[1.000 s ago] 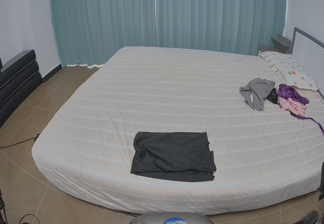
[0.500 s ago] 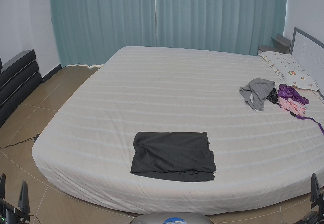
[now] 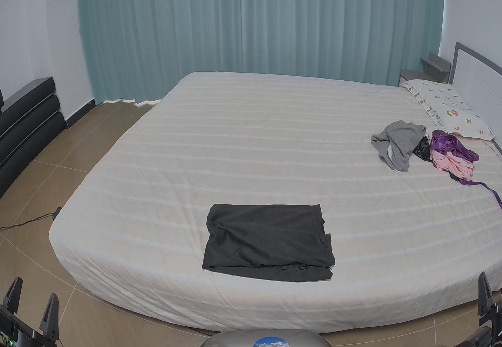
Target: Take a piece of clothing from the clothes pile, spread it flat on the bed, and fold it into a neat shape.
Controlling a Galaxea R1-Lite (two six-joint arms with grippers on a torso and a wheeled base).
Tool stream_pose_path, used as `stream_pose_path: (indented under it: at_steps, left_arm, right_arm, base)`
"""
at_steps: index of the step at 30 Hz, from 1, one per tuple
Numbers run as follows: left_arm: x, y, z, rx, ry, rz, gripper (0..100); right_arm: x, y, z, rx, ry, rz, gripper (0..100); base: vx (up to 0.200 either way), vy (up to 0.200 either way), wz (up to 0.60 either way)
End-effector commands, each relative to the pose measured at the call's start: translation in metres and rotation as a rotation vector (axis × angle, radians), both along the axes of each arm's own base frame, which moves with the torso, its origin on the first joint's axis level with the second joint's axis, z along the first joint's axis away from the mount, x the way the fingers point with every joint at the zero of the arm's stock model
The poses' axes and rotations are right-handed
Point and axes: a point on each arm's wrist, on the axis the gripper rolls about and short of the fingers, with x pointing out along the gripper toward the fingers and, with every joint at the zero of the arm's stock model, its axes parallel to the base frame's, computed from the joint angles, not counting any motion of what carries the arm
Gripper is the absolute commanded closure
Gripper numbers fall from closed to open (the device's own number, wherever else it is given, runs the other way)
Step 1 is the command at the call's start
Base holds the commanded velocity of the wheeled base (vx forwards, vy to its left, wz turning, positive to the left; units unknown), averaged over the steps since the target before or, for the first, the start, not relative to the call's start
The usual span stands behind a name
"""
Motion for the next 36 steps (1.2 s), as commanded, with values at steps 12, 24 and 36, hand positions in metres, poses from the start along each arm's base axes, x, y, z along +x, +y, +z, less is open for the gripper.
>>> stream_pose_path:
  at_steps: [12, 24, 36]
  left_arm:
    - [0.0006, 0.0000, -0.0052, -0.004, 0.010, -0.001, 0]
    - [0.0006, -0.0002, -0.0052, 0.019, 0.011, -0.007, 0]
    - [0.0006, -0.0002, -0.0052, 0.031, 0.011, -0.008, 0]
  right_arm:
    - [-0.0024, 0.0033, -0.0042, -0.005, 0.088, 0.140, 0]
    - [0.0010, 0.0028, -0.0102, 0.038, 0.058, 0.124, 0]
    - [0.0010, 0.0030, -0.0102, 0.030, 0.058, 0.136, 0]
  base:
    - [0.000, 0.000, 0.00]
    - [0.000, 0.000, 0.00]
    - [0.000, 0.000, 0.00]
